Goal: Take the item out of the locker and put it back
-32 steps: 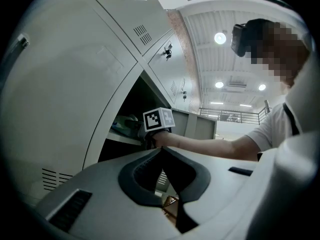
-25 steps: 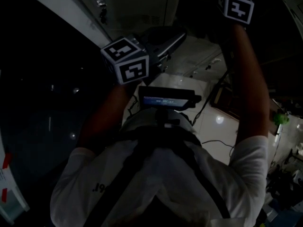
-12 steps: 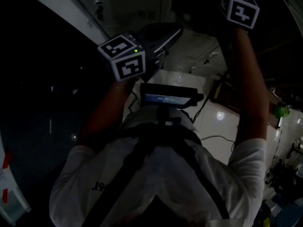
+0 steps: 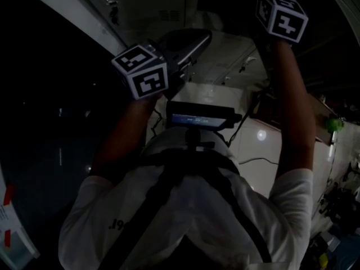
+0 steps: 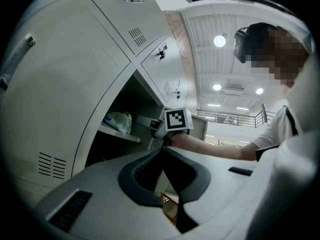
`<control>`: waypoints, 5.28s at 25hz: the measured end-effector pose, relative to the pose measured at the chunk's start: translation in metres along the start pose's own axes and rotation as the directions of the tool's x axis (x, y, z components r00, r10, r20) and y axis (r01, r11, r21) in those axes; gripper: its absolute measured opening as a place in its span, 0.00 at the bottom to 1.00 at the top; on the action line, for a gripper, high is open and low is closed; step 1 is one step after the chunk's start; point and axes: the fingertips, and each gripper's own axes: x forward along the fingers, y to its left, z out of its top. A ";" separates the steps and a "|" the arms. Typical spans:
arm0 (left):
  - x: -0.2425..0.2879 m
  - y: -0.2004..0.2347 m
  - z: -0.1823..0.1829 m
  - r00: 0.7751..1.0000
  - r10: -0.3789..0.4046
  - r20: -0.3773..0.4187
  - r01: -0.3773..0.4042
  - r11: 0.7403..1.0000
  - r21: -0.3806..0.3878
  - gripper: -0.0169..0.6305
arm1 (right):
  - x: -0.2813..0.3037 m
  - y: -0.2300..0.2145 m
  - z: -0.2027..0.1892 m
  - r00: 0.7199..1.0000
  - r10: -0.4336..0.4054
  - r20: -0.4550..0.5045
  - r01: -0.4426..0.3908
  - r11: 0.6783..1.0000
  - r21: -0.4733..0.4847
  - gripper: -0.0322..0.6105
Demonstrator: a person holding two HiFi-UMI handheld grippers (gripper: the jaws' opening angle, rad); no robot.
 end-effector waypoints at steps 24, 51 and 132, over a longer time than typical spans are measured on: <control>-0.012 0.000 -0.011 0.999 -0.032 -0.016 0.032 0.999 -0.034 0.03 | -0.049 0.021 -0.017 0.999 0.011 0.048 -0.013 0.998 0.054 0.47; -0.027 -0.007 -0.035 0.998 -0.056 -0.040 0.051 0.994 -0.101 0.03 | -0.128 0.050 -0.098 0.997 0.060 -0.043 -0.048 0.970 0.239 0.43; -0.112 -0.181 -0.191 0.987 0.041 -0.155 -0.087 0.948 -0.305 0.03 | -0.374 0.114 -0.248 0.939 0.249 -0.235 -0.122 0.885 0.450 0.05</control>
